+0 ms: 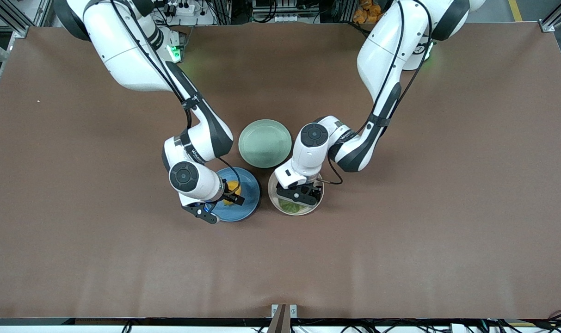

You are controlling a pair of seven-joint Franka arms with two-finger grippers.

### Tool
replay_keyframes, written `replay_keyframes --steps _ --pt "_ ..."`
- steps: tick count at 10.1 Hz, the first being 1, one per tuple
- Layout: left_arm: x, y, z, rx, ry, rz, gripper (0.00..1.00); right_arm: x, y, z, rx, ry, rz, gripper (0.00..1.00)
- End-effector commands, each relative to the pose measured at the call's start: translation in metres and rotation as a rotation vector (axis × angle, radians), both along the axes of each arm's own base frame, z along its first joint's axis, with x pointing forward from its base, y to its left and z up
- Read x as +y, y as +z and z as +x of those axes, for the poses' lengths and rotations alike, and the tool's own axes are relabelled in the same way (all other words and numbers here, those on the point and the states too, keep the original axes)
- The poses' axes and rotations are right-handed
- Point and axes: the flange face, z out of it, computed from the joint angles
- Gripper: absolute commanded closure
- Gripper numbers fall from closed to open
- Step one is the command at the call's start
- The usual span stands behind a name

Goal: Pick lemon and lettuce from blue and beige plates
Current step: 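Reach the right gripper to the lemon while the left gripper reaches the lettuce, then close the right gripper on the lemon while the left gripper grasps the lettuce, then carry the lemon off the blue plate while the left gripper lifts the lettuce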

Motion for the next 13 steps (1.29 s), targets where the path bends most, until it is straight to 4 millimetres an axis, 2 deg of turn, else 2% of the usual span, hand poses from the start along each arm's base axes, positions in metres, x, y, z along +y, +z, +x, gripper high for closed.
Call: replay_keyframes --steps 1,2,3,4,5,6,7,8,9,10,11,12,13 --pt "-0.002 -0.008 0.002 -0.018 0.009 0.021 0.06 0.009 -0.003 0.001 -0.019 0.007 0.001 0.71" --pt "-0.002 -0.008 0.002 -0.017 0.011 0.021 0.17 0.004 0.001 0.006 -0.026 0.007 0.007 0.90" --pt "-0.001 -0.008 0.001 -0.015 0.011 0.024 0.45 -0.001 0.007 0.010 -0.029 0.006 0.010 0.96" --pt "-0.001 -0.007 0.001 -0.014 0.013 0.025 0.73 -0.002 0.015 0.011 -0.034 0.022 0.013 1.00" --pt "-0.002 -0.004 0.001 -0.016 0.012 0.022 0.91 -0.009 0.021 0.013 -0.020 0.043 0.010 1.00" --pt "-0.001 -0.001 0.002 -0.013 0.016 0.029 1.00 -0.016 0.040 0.019 -0.001 0.070 0.007 1.00" --pt "0.003 0.002 0.003 0.003 0.017 0.060 1.00 -0.034 0.058 0.024 0.057 0.134 -0.008 1.00" --pt "0.006 0.011 0.006 0.001 0.014 0.084 1.00 -0.063 0.074 0.029 0.112 0.186 -0.013 1.00" --pt "0.009 0.026 0.008 0.000 0.019 0.096 1.00 -0.096 0.097 0.034 0.122 0.217 -0.009 1.00" --pt "0.012 0.048 0.010 0.008 0.031 0.111 1.00 -0.137 0.111 0.038 0.150 0.260 0.005 1.00" --pt "0.020 0.081 0.013 0.018 0.052 0.131 1.00 -0.179 0.127 0.039 0.182 0.319 0.022 1.00" --pt "0.037 0.123 0.018 0.036 0.087 0.160 1.00 -0.230 0.143 0.043 0.181 0.347 0.048 1.00" --pt "0.066 0.154 0.027 0.067 0.135 0.191 1.00 -0.270 0.148 0.042 0.176 0.370 0.066 1.00"
